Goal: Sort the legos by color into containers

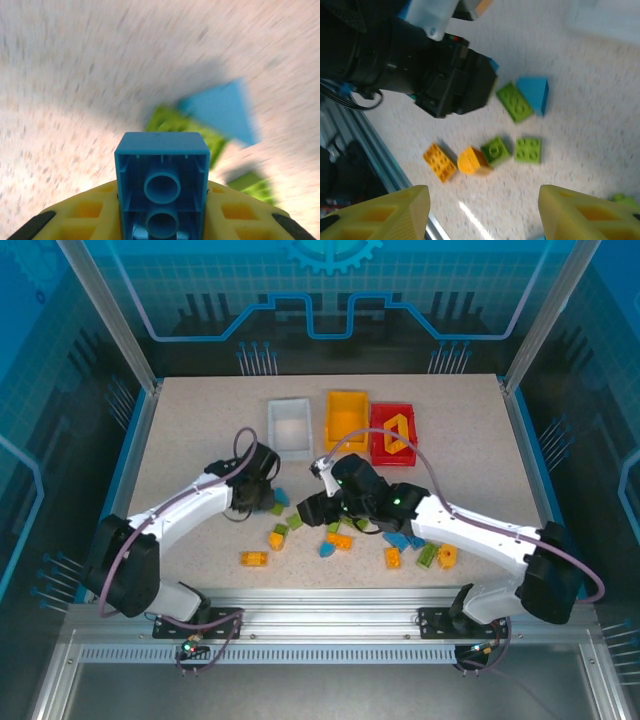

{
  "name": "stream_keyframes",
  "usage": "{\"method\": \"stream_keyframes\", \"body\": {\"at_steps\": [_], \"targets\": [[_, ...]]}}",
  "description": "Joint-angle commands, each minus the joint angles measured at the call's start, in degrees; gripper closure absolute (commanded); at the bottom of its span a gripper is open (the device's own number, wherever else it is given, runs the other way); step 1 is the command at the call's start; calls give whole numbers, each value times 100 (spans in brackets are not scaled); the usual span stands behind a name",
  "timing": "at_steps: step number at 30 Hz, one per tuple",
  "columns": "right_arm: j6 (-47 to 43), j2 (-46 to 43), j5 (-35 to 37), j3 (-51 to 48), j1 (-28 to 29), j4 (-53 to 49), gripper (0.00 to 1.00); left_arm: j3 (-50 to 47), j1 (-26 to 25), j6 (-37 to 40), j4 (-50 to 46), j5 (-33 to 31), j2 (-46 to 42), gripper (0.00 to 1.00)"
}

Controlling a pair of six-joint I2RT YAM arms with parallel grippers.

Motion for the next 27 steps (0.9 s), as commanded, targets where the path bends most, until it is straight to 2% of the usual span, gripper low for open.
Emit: {"method": "stream_keyframes", "body": {"at_steps": [1,7,11,15,23,27], "targets": [[324,-135,527,-43,-237,1103,39,905,59,337,-67,-64,393,73],[401,339,455,492,-890,1307,38,2858,346,729,-5,131,2079,72],[490,673,342,883,-1298,988,38,4186,566,1032,-186,113,3167,72],[544,841,455,1069,-1534,717,38,5101,774,1182,-333,219,4064,70],[682,990,486,1197,-1787,142,39,5869,917,1268,-401,501,5015,63],[700,903,734,1175,-1802,-257,39,5940,917,1244,-433,587,5048,54]]}}
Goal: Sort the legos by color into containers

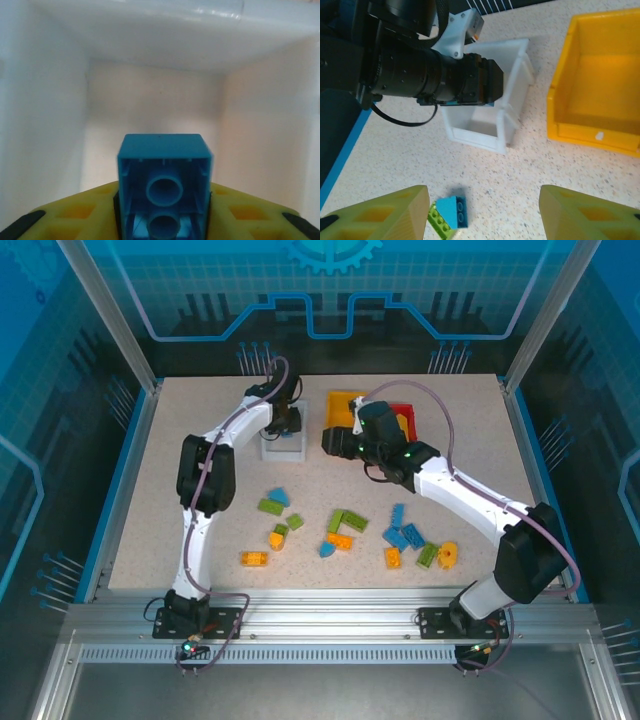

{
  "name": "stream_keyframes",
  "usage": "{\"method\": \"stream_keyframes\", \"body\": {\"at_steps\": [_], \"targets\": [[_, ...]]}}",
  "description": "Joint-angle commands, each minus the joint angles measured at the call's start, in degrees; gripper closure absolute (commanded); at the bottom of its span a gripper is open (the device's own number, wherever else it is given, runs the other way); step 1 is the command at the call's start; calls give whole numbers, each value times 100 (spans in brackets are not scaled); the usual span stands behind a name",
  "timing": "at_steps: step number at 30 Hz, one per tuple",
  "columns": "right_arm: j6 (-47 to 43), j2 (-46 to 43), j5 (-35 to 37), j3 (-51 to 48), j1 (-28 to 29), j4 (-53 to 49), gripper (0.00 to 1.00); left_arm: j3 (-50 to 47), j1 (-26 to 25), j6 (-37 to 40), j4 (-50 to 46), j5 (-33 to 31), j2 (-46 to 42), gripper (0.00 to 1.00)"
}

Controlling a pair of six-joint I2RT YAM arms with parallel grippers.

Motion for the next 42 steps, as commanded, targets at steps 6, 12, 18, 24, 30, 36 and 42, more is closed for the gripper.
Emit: {"method": "stream_keyframes", "body": {"at_steps": [6,12,18,24,30,36,42], "targets": [[170,-471,489,-256,-145,-724,39,184,16,-8,-168,444,-375,51],[113,-973,658,-626,-273,-954,39,161,8,-93,-216,598,-933,53],[-74,-1223,873,-772,-286,-1477,41,-546,-16,-101,-3,589,-1950,55],[-702,-996,1078,-743,292,-2120,43,-2206,-368,-337,394,990,-3639,54],[-1235,-596,699,-825,658,-2716,41,-4107,-1146,-972,775,1261,-5404,52],[-1793,177,419,-755,1000,-3033,35,-5723,-1651,-1827,1078,1051,-7024,51],[-2121,1095,764,-380,927,-3254,33,-6224,-1761,-2112,1098,1026,-7777,51]]}}
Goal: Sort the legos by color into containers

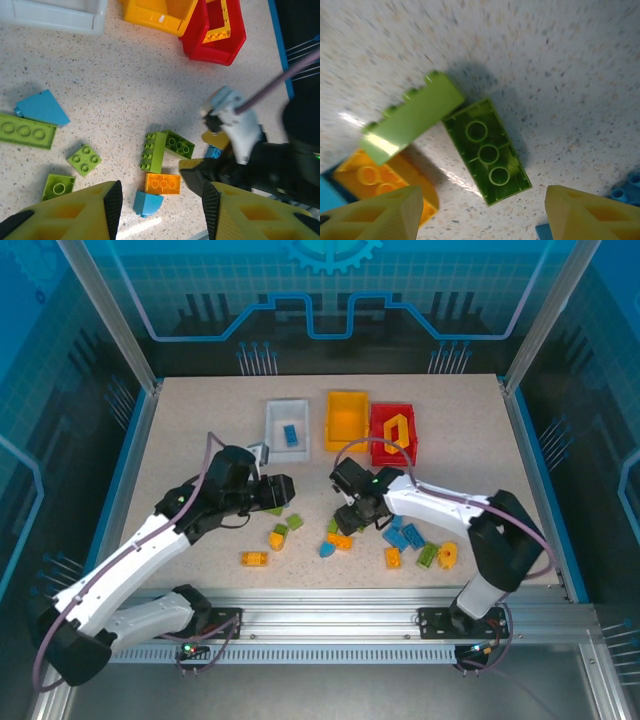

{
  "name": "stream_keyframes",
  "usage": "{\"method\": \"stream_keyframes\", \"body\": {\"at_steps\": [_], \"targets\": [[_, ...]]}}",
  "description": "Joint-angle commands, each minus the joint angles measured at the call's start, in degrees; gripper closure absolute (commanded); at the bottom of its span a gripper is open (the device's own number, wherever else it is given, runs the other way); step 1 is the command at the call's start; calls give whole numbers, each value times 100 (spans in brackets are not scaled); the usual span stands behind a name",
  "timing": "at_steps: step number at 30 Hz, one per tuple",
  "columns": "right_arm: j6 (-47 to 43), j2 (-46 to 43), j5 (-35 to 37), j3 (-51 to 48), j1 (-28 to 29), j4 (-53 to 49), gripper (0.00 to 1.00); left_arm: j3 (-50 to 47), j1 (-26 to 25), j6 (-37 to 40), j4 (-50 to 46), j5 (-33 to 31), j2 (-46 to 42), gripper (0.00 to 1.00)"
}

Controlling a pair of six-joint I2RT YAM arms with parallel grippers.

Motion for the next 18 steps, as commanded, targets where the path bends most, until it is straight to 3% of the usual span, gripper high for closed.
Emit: {"method": "stream_keyframes", "body": {"at_steps": [1,6,11,18], "targets": [[-374,374,176,333,-39,-319,33,-113,-69,-311,180,-80,-199,51],[-455,715,45,476,-217,-136,33,-149,-118,-362,247,-65,-204,51],[-404,900,-190,505,-382,-7,45,-89,-138,-330,300,-22,-114,51],[-284,936,-293,383,-445,127,44,-85,-151,-335,366,48,-74,51]]}}
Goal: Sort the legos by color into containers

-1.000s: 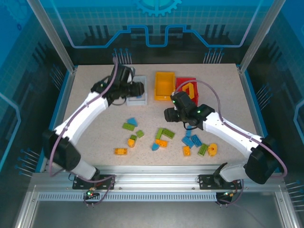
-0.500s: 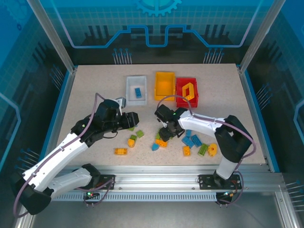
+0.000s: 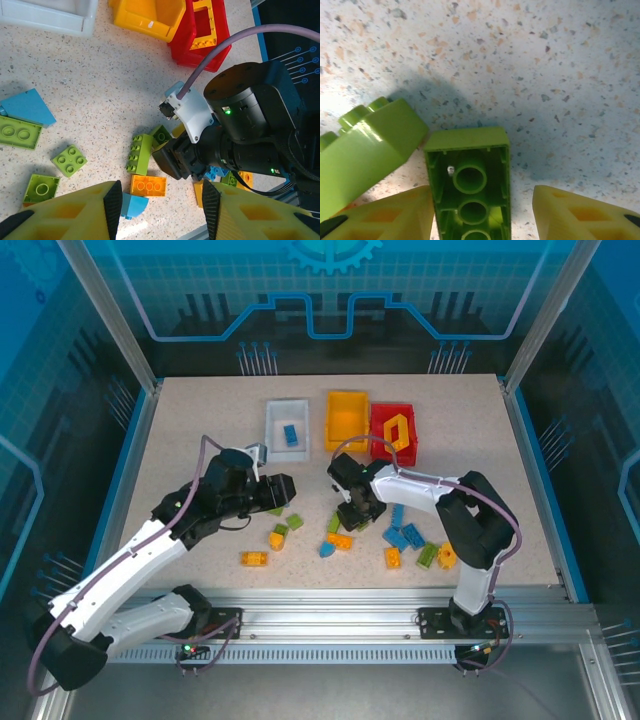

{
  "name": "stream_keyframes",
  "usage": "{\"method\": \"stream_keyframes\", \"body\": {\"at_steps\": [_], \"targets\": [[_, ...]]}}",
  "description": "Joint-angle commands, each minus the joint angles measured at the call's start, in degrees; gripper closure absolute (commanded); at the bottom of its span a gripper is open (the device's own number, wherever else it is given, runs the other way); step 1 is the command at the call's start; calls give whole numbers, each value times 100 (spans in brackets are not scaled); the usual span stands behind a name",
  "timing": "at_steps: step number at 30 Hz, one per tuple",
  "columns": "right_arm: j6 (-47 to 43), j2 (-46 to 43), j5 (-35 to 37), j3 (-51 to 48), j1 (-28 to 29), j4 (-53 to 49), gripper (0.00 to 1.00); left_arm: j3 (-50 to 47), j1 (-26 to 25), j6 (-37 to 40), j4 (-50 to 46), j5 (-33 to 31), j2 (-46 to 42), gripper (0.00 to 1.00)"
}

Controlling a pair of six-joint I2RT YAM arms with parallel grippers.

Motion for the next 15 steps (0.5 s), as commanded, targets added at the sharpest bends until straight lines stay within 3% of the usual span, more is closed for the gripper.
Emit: {"method": "stream_keyframes", "body": {"at_steps": [1,5,15], "targets": [[110,67,-147,-7,-89,69,46,-43,-40,-64,177,85,21,51],[242,56,-141,-42,-145,175,58,-55,-67,-89,301,118,116,51],[629,-506,181,587,-362,40,67,421,-57,77,429,-98,565,49]]}}
